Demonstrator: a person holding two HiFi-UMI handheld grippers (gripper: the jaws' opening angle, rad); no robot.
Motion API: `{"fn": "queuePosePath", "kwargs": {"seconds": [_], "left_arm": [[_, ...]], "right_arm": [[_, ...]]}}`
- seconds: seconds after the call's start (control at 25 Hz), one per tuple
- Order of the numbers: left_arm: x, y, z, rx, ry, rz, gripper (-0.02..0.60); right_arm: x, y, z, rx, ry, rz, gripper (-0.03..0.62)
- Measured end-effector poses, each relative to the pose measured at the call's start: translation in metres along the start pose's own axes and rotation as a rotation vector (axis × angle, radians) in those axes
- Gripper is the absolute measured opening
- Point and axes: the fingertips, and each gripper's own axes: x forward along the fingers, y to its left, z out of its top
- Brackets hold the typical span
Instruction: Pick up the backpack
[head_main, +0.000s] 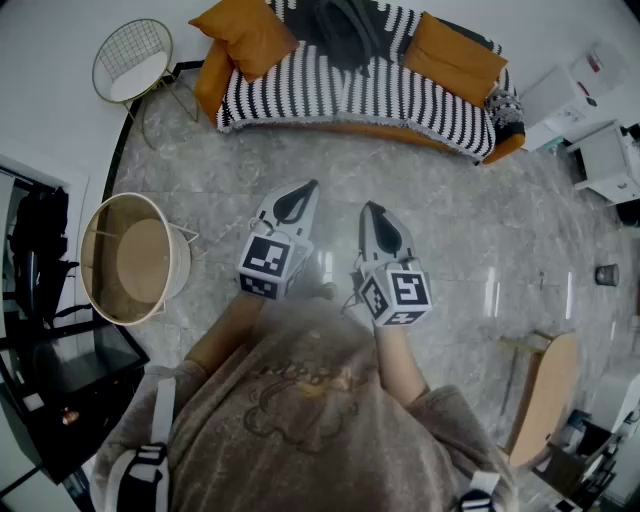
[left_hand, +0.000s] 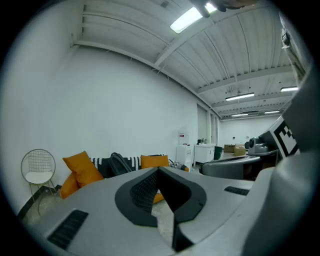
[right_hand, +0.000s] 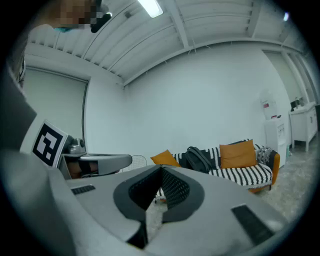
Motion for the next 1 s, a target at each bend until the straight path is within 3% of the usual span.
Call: {"fn": "queuePosePath", "kwargs": {"seconds": [0.64, 1.0], "left_arm": [[0.076, -0.011, -0.005, -0.015, 0.004, 0.016, -0.002], [0.170, 0.006, 0.000, 0.011, 0.019, -0.013, -0.002]], "right_arm": [[0.019, -0.076, 0.000, 0.022, -0.011, 0.037, 0.000], [0.076, -0.145, 0.009, 0.036, -0.017, -0.003, 0.000]]}}
